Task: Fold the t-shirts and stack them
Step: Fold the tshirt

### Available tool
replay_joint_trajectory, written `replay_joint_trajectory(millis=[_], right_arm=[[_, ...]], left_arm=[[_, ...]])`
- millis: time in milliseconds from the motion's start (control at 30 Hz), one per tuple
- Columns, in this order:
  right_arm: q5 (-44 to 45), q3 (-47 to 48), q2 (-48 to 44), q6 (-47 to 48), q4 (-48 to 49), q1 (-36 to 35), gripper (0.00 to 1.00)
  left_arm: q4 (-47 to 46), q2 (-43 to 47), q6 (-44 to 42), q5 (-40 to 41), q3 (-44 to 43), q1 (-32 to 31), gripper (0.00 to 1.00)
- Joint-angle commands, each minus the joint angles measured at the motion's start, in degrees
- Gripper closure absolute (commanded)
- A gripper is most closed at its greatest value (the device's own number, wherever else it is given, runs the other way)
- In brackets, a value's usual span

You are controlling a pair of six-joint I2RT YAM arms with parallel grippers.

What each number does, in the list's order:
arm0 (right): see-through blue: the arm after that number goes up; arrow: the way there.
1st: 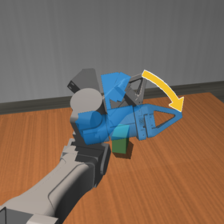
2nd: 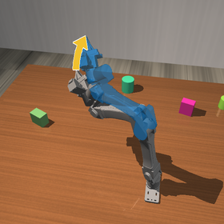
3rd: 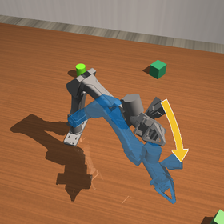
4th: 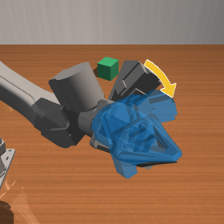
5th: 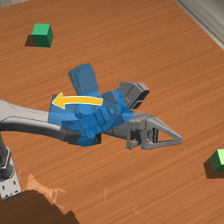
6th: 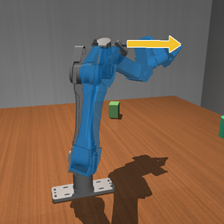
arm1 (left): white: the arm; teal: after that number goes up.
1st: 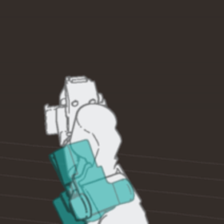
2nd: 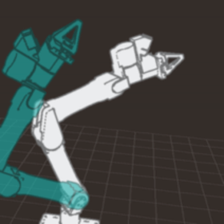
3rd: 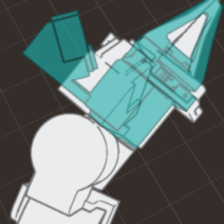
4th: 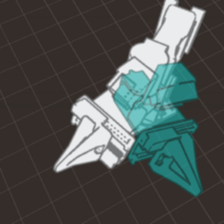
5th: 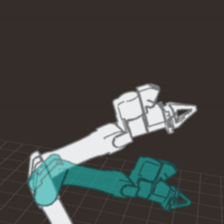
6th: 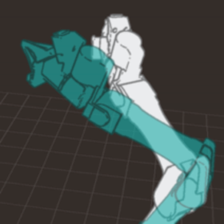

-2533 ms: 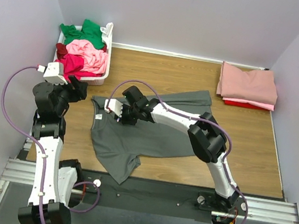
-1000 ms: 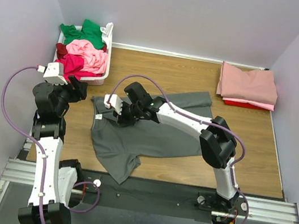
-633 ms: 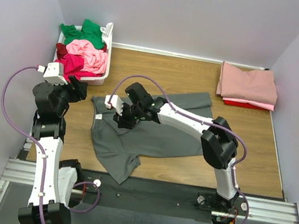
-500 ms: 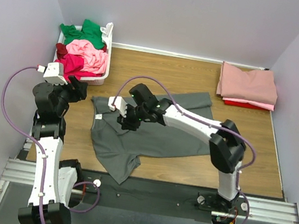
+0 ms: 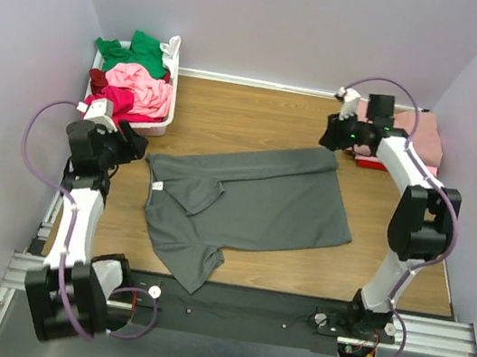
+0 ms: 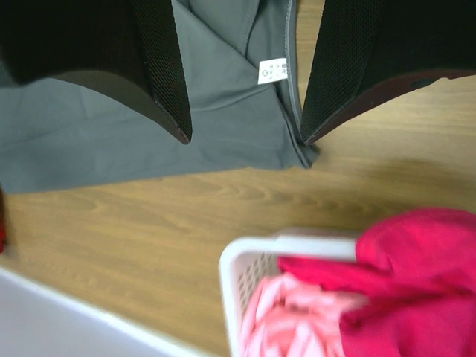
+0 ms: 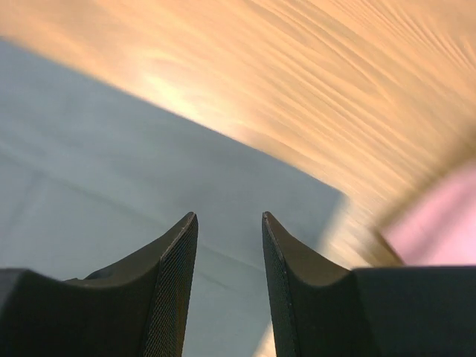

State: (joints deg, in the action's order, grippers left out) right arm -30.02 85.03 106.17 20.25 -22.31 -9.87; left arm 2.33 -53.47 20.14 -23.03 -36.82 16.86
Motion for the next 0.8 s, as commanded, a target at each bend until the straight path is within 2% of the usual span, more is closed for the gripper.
replay_joint_trajectory(millis=[0,133,400,633,767], right_arm=[[-2.9,2.8,6.4,-3.9,-1.9,4.6,0.52],[-3.0,5.8,10.7,-4.0,-1.9,7.5,0.52],[-4.3,6.6,12.9,-4.8,-1.8,7.7,0.51],[-1.4,7.7,13.7,-5.3,-1.8,8.6,0.49],[-2.9,8.7,15.6,-6.0,-1.9,8.6,0.49]], left_arm=[[-0.7,-9.7,2.0,-4.5,-0.4,-0.1,0.37],[-1.0,-19.8,1.4,-2.9,-2.0,-1.2,0.43],[1.8,-33.9,-0.5,2.0,-7.5,-3.1,0.47],[3.5,-39.4,-1.1,5.9,-10.4,-3.2,0.46],[3.6,-41.0,-1.2,5.9,-10.6,-3.2,0.47]])
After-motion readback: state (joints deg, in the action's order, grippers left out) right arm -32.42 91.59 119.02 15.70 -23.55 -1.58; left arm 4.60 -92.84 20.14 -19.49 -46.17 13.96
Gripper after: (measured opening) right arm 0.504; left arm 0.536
